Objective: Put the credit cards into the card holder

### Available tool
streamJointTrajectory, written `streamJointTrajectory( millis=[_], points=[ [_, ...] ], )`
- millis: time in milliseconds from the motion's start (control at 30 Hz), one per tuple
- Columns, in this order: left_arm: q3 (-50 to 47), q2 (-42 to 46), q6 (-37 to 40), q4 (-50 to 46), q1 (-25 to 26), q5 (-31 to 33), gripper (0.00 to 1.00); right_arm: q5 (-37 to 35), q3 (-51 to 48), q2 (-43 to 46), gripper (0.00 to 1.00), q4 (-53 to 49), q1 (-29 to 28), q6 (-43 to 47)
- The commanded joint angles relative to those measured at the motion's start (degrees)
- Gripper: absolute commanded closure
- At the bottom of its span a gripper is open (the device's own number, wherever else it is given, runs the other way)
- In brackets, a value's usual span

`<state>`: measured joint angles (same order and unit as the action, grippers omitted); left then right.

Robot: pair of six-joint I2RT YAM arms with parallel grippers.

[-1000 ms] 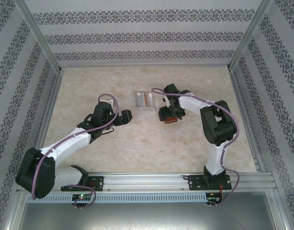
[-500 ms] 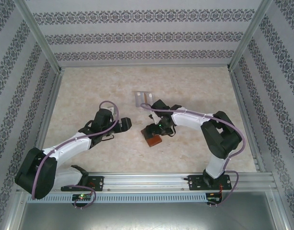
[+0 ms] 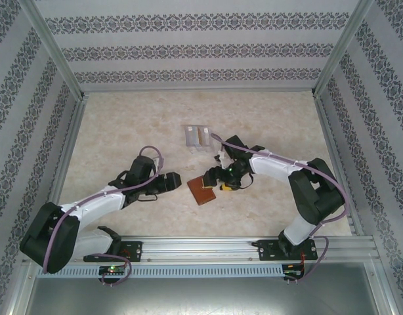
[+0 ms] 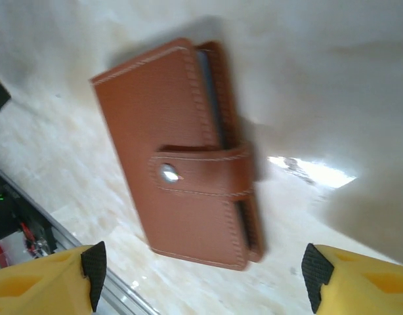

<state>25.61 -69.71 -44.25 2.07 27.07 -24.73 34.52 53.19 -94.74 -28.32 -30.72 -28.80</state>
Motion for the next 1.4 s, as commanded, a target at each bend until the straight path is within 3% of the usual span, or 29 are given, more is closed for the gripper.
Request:
streamJointTrajectory(
  millis=[0,233,400,533,667,967,1167,1367],
  points=[
    [-1.32,-0.02,-4.00,2.46,1.87,-3.70,0.29,1.90,-2.11,0.69,0.24,-0.28,-0.37,1.89],
    [3.71,-11.04,-4.65,4.27,2.91,-9.64,0.29,2.83,-3.21,-1.83,0.46,4.10,-2.37,0.30],
    [4.63,-18.55,-7.25,10.55,3.14,-12.58,0.36,3.71,-3.27,-4.42,0.62,6.03,-2.59,-1.18],
    [7.06,-23.08,-7.69,12.81,3.83,-14.39,0.43,4.96,-4.20,-5.26,0.67,9.52,-3.24,-2.59],
    [8.15,-25.45,-7.80,13.63,4.14,-16.71,0.61,6.78,-4.50,-6.42,0.74,11.66,-3.83,-4.05],
    [11.04,-24.20,-3.82,8.70,4.14,-16.40,0.87,6.74,-5.98,-5.51,0.79,14.76,-4.14,-5.33],
    [13.96,-19.37,0.67,-0.31,4.09,-13.42,0.97,3.58,-6.77,-0.66,0.64,15.08,-4.11,-4.98],
    [17.68,-13.61,4.05,-10.99,4.05,-7.46,1.00,-0.34,-8.65,9.78,0.66,14.28,-0.99,-5.66]
  ],
)
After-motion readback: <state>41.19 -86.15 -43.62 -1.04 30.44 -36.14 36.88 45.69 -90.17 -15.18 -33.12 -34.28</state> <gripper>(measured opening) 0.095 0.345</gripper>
